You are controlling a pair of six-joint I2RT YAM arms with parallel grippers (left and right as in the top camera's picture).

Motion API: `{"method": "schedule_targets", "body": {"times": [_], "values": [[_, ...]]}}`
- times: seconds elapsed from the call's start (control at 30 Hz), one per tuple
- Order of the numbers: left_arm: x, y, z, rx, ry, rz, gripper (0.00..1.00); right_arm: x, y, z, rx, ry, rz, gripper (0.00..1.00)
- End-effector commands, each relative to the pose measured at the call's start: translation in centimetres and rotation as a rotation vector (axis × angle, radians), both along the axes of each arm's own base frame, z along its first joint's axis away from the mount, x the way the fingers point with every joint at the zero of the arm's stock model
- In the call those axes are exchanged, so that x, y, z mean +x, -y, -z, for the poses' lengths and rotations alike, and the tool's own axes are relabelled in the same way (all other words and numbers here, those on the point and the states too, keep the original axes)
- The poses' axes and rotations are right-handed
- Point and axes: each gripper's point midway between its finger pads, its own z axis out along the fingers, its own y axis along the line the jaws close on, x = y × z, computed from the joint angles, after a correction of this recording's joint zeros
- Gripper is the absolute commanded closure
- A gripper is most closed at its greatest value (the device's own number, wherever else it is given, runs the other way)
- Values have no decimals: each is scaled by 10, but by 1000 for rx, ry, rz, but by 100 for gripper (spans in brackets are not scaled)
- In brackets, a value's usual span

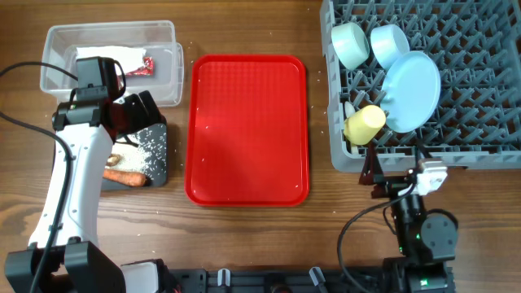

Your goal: Sort waste into correct bins and load items into the dishwasher rack

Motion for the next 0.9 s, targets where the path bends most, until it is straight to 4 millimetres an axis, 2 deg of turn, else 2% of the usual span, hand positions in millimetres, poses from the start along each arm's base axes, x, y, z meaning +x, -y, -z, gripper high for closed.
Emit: {"method": "schedule_targets", "body": {"times": [0.0, 0.1, 0.87], "values": [[2, -3, -5, 6, 16, -18, 0, -4, -6, 6, -5, 38, -37, 0], [2, -3, -5, 6, 16, -18, 0, -5, -13, 19, 19, -15, -79, 0], [2, -3, -5, 6, 16, -18, 0, -4, -13, 22, 39, -33, -80, 0]]}}
